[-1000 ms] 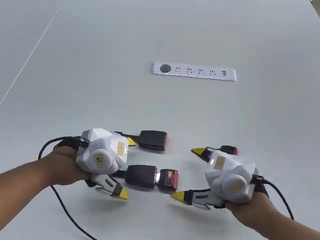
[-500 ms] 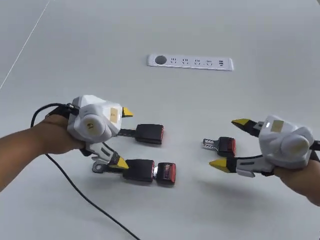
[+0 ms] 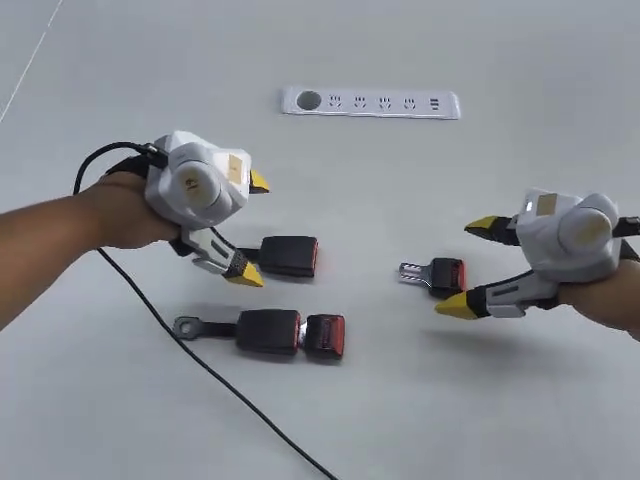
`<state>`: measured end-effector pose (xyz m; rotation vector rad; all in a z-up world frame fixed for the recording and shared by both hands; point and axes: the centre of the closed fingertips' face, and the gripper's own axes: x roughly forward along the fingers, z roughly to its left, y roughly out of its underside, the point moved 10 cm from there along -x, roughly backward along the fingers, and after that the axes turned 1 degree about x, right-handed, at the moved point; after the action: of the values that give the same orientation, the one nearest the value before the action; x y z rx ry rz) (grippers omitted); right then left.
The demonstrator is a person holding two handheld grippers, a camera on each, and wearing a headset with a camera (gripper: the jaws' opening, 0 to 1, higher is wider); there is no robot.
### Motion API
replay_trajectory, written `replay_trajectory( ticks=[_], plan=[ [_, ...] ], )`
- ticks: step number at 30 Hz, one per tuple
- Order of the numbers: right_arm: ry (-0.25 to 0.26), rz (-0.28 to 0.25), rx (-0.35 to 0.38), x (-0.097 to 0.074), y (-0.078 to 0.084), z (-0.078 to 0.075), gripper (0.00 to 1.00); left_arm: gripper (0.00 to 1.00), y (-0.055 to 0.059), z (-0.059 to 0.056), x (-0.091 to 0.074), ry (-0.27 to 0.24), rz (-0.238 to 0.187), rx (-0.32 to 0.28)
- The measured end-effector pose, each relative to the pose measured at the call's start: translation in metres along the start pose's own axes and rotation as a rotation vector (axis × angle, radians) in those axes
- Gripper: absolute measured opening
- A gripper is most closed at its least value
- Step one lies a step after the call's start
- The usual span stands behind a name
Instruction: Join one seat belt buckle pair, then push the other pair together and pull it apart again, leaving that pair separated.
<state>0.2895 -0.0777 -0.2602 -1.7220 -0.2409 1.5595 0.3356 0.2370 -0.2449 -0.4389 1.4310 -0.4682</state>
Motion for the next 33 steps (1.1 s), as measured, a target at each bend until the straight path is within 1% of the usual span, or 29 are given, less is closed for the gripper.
replay_trajectory(
  ticks=[2,4,6,8,10,11,12,13,14,15,18,19,20,21,22,23,28,29,30,33],
  plan=[
    [-0.025,0.021,0.011,0.004,0.003,-0.001,0.76,0.73,0.002,-0.002,0.009,0.024,0.015,-0.014],
    [-0.038,0.036,0.01,0.007,0.004,-0.002,0.73,0.72,0.003,-0.003,0.015,0.038,0.013,-0.026],
    [-0.059,0.054,0.012,0.009,0.006,-0.002,0.67,0.71,0.006,-0.004,0.021,0.054,0.023,-0.047],
    [-0.075,0.081,0.002,0.012,0.008,-0.003,0.63,0.68,0.008,-0.004,0.026,0.066,0.025,-0.052],
    [-0.088,0.107,-0.01,0.013,0.009,-0.002,0.61,0.65,0.011,-0.005,0.03,0.069,0.043,-0.049],
    [-0.098,0.123,-0.031,0.013,0.01,-0.002,0.59,0.64,0.012,-0.004,0.031,0.066,0.051,-0.037],
    [-0.104,0.137,-0.038,0.013,0.011,-0.003,0.56,0.62,0.012,-0.004,0.031,0.071,0.05,-0.038],
    [-0.107,0.148,-0.041,0.014,0.012,-0.003,0.53,0.6,0.011,-0.005,0.032,0.095,0.024,-0.059],
    [-0.111,0.162,-0.047,0.014,0.012,-0.005,0.5,0.59,0.01,-0.002,0.032,0.076,0.021,-0.061],
    [-0.113,0.158,-0.053,0.014,0.012,-0.006,0.49,0.59,0.01,-0.001,0.032,0.076,0.017,-0.063],
    [-0.12,0.181,-0.072,0.014,0.01,-0.009,0.46,0.55,0.009,0.002,0.031,0.079,0.012,-0.066],
    [-0.12,0.192,-0.089,0.014,0.01,-0.011,0.44,0.54,0.008,0.001,0.031,0.09,0.013,-0.058],
    [-0.121,0.215,-0.114,0.014,0.009,-0.012,0.42,0.52,0.007,0.0,0.031,0.105,0.011,-0.047],
    [-0.125,0.232,-0.131,0.014,0.007,-0.013,0.38,0.44,0.006,-0.001,0.03,0.123,0.018,0.0],
    [-0.121,0.238,-0.136,0.015,0.007,-0.014,0.36,0.38,0.006,0.0,0.03,0.123,0.022,0.038],
    [-0.126,0.238,-0.129,0.016,0.006,-0.015,0.36,0.35,0.006,-0.002,0.03,0.124,0.026,0.009],
    [-0.135,0.262,-0.132,0.016,0.005,-0.017,0.35,0.34,0.004,0.0,0.031,0.133,0.03,0.034],
    [-0.136,0.278,-0.15,0.016,0.004,-0.016,0.34,0.34,0.004,0.001,0.032,0.133,0.034,0.031],
    [-0.135,0.285,-0.154,0.017,0.003,-0.016,0.34,0.34,0.003,0.001,0.032,0.133,0.039,0.03],
    [-0.132,0.302,-0.145,0.017,0.002,-0.017,0.34,0.33,0.0,0.001,0.033,0.131,0.065,0.037]
  ],
)
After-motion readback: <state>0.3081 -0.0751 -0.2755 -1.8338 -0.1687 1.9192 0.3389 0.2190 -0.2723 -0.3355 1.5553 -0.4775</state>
